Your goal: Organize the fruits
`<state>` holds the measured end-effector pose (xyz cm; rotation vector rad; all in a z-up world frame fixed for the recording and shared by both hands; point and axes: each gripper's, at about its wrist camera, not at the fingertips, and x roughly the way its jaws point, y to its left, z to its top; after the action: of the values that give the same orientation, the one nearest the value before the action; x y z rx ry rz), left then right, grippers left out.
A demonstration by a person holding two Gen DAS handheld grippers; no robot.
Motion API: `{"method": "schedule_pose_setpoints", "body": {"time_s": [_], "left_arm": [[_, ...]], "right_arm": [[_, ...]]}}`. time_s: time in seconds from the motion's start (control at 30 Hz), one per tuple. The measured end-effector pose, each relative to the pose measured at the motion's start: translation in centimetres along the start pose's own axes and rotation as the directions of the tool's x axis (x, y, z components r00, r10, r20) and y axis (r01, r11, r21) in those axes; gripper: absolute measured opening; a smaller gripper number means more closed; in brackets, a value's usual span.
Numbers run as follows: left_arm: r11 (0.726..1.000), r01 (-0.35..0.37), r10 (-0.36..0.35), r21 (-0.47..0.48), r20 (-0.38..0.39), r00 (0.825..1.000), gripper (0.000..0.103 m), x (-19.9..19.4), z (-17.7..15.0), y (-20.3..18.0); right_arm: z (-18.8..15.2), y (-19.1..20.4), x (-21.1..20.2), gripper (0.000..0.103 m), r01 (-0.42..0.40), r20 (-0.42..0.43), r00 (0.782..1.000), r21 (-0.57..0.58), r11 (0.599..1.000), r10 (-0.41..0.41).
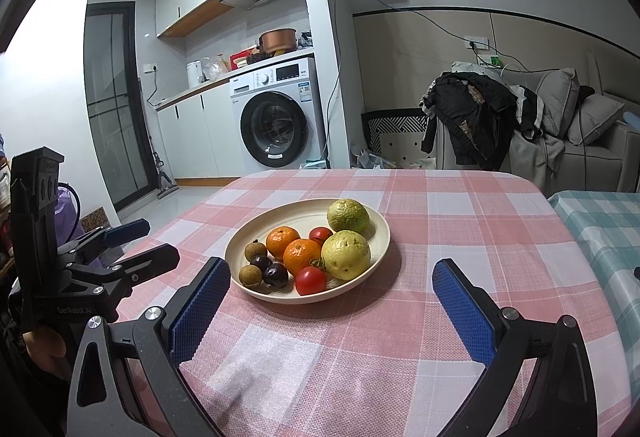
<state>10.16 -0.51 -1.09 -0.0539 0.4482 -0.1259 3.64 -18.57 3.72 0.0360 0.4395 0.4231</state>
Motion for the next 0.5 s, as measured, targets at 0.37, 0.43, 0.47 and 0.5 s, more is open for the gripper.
{"method": "schedule_pose_setpoints", "body": {"time_s": [0.37,0.43,0.47,0.5], "left_arm": [[1.0,0.0,0.0,0.0,0.0,1.0,0.103,0.0,0.02,-0.05],[1.0,-0.001,0.001,0.0,0.001,1.0,0.103,0.0,0.02,-0.06],[1.0,0.0,0.0,0.0,0.002,1.0,0.103,-0.01,0.02,-0.05],[1.0,0.0,0.0,0.001,0.004,1.0,0.103,-0.03,0.04,-0.06]], "right_arm": [[-0.02,-0.01,-0.02,0.103,0.0,0.0,1.0,0.0,1.0,0.0],[-0.03,-0.01,-0.01,0.103,0.0,0.0,1.0,0.0,1.0,0.0],[-0.03,-0.01,-0.01,0.103,0.0,0.0,1.0,0.0,1.0,0.0],[-0.03,0.0,0.0,0.103,0.0,0.0,1.0,-0.001,1.0,0.0]]}}
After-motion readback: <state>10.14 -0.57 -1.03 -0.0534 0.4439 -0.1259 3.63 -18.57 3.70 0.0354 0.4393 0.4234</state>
